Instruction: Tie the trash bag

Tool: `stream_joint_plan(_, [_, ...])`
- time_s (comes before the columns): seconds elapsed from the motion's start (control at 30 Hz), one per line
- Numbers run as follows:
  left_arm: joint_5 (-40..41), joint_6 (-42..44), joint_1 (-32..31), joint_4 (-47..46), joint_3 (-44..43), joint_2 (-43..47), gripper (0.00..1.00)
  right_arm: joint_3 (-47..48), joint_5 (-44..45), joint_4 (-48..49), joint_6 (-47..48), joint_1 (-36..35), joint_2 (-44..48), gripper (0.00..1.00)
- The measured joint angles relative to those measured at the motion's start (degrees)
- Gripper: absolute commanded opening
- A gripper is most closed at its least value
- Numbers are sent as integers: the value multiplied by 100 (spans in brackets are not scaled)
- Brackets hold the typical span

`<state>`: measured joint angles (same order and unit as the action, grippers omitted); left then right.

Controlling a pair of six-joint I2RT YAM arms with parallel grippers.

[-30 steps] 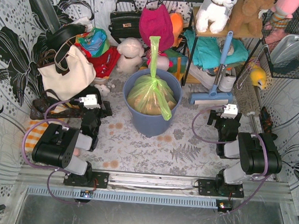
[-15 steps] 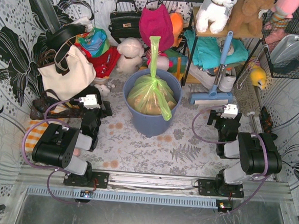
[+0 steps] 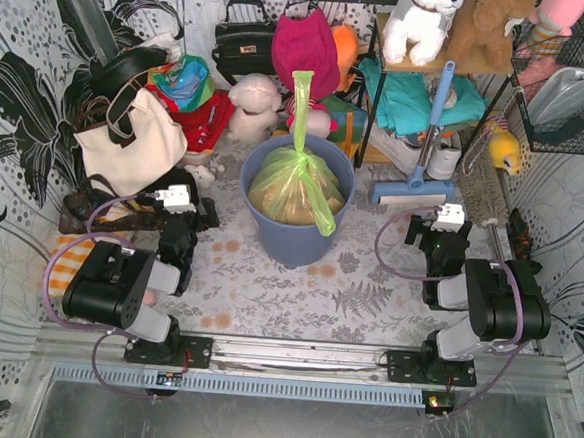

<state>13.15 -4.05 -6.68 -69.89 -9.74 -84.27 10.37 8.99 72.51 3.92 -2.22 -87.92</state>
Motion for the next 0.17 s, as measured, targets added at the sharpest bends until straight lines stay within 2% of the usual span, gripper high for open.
stream_joint_plan(0.17, [-2, 0, 0, 17, -11, 0, 98, 0, 0, 0, -2, 0, 0, 97])
